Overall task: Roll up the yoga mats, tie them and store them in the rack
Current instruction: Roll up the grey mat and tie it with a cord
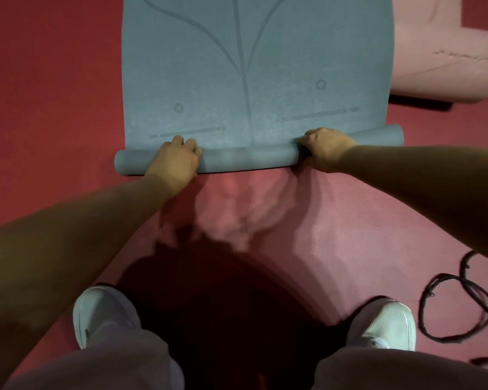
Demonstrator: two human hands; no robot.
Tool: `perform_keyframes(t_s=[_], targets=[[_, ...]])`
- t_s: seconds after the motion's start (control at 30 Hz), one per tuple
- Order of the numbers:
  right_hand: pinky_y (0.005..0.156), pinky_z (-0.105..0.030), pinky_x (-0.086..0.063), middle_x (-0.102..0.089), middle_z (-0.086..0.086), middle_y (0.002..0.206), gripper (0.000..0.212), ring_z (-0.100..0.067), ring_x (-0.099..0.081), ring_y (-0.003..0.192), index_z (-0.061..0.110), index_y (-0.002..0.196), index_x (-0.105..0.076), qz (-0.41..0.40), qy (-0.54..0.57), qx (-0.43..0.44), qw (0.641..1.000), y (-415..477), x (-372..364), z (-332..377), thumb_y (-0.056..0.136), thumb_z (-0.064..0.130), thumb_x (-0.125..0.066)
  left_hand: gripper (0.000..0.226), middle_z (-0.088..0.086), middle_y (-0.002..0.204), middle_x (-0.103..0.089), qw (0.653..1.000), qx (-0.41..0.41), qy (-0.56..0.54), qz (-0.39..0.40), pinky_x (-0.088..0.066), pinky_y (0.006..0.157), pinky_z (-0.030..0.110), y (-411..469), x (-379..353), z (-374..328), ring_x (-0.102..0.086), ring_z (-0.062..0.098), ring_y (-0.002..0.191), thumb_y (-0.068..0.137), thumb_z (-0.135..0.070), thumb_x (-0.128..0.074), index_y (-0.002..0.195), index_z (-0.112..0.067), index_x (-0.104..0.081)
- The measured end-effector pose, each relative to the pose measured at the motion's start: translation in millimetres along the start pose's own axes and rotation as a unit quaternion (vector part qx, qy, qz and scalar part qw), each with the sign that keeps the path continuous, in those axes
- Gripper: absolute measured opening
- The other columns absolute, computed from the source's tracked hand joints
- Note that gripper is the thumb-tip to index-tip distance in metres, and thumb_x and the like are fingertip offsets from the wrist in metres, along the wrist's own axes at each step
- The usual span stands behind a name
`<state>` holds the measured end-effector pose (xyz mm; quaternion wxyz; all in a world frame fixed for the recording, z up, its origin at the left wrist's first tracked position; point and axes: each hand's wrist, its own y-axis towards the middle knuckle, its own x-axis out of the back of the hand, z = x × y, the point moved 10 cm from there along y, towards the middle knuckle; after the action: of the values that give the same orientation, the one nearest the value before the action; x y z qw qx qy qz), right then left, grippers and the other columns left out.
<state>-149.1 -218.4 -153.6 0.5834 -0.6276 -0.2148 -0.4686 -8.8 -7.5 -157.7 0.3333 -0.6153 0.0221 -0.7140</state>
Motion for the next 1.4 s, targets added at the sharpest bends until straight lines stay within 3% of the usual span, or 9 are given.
perform_keyframes(t_s=[0.23, 0.43, 0.57, 0.67, 0.9, 1.07, 1.13, 1.27, 1.4], targets=[[0.096, -0.036, -0.043, -0.06, -0.012, 0.132, 0.05, -0.032, -0.054, 0.122, 0.017, 0.139, -0.053, 0.019, -0.004, 0.03, 0.999, -16, 2, 18, 0.093, 0.035, -0.059, 0.048, 0.011, 0.118, -0.06, 0.998, -0.049, -0.049, 0.005, -0.049, 0.085, 0.041, -15, -6, 5, -0.053, 0.034, 0.103, 0.083, -0.026, -0.066, 0.127, -0.009, -0.059], [0.083, -0.034, -0.049, -0.068, -0.009, 0.114, 0.035, -0.031, -0.062, 0.104, 0.019, 0.119, -0.067, 0.056, 0.023, 0.055, 0.997, -27, 1, 35, 0.09, 0.038, -0.064, 0.053, 0.009, 0.126, -0.06, 0.994, -0.08, -0.067, 0.045, -0.049, 0.092, 0.042, -28, -8, 9, -0.055, 0.033, 0.113, 0.084, -0.031, -0.065, 0.134, -0.014, -0.058], [0.072, -0.029, -0.047, -0.069, -0.006, 0.092, 0.016, -0.027, -0.064, 0.09, 0.016, 0.095, -0.071, 0.105, 0.042, 0.08, 0.99, -33, -13, 49, 0.084, 0.028, -0.068, 0.036, -0.001, 0.115, -0.065, 0.988, -0.106, -0.075, 0.078, -0.053, 0.085, 0.043, -42, -23, 19, -0.062, 0.026, 0.11, 0.076, -0.045, -0.07, 0.104, -0.024, -0.068], [0.076, -0.031, -0.05, -0.067, -0.003, 0.09, 0.016, -0.024, -0.063, 0.091, 0.013, 0.092, -0.07, 0.131, 0.064, 0.057, 0.988, -27, -27, 48, 0.084, 0.028, -0.07, 0.033, -0.006, 0.111, -0.065, 0.985, -0.106, -0.086, 0.105, -0.053, 0.085, 0.041, -46, -29, 15, -0.063, 0.023, 0.106, 0.075, -0.047, -0.072, 0.102, -0.029, -0.068], [0.072, -0.029, -0.035, -0.056, -0.006, 0.105, 0.045, -0.026, -0.053, 0.097, 0.012, 0.117, -0.054, 0.069, 0.118, -0.012, 0.991, -9, -16, 25, 0.081, 0.024, -0.079, 0.062, 0.01, 0.117, -0.067, 0.981, -0.038, -0.17, 0.087, -0.052, 0.084, 0.04, -39, -25, 25, -0.065, 0.033, 0.101, 0.081, -0.019, -0.071, 0.135, -0.028, -0.044], [0.094, -0.042, -0.039, -0.051, -0.017, 0.121, 0.047, -0.037, -0.048, 0.116, 0.019, 0.123, -0.057, -0.047, -0.051, -0.025, 0.997, -8, -3, 24, 0.085, 0.042, -0.07, 0.047, 0.019, 0.117, -0.061, 0.98, -0.006, -0.196, 0.041, -0.048, 0.083, 0.04, -39, -24, 18, -0.06, 0.04, 0.104, 0.085, -0.007, -0.06, 0.131, -0.013, -0.051], [0.087, -0.04, -0.044, -0.056, -0.018, 0.118, 0.044, -0.037, -0.054, 0.111, 0.014, 0.125, -0.053, -0.053, -0.048, -0.029, 0.997, -10, 1, 29, 0.088, 0.033, -0.068, 0.051, 0.019, 0.121, -0.053, 0.984, 0.004, -0.18, 0.005, -0.046, 0.091, 0.045, -41, -21, 12, -0.052, 0.039, 0.112, 0.077, -0.013, -0.064, 0.127, -0.007, -0.055], [0.08, -0.04, -0.048, -0.062, -0.018, 0.114, 0.031, -0.038, -0.058, 0.107, 0.011, 0.123, -0.06, -0.07, -0.068, -0.022, 0.995, -18, 6, 41, 0.095, 0.024, -0.058, 0.08, 0.013, 0.126, -0.044, 1.0, -0.003, -0.023, -0.017, -0.042, 0.086, 0.043, -46, -19, -3, -0.044, 0.032, 0.112, 0.073, -0.065, -0.061, 0.126, -0.006, -0.054], [0.084, -0.039, -0.049, -0.066, -0.021, 0.114, 0.03, -0.038, -0.062, 0.106, 0.003, 0.116, -0.062, -0.076, -0.107, -0.013, 0.991, -29, -6, 50, 0.097, 0.018, -0.044, 0.062, 0.009, 0.127, -0.049, 0.999, 0.001, -0.046, 0.018, -0.046, 0.088, 0.041, -27, -19, 7, -0.046, 0.03, 0.114, 0.081, -0.043, -0.071, 0.131, -0.009, -0.055]])
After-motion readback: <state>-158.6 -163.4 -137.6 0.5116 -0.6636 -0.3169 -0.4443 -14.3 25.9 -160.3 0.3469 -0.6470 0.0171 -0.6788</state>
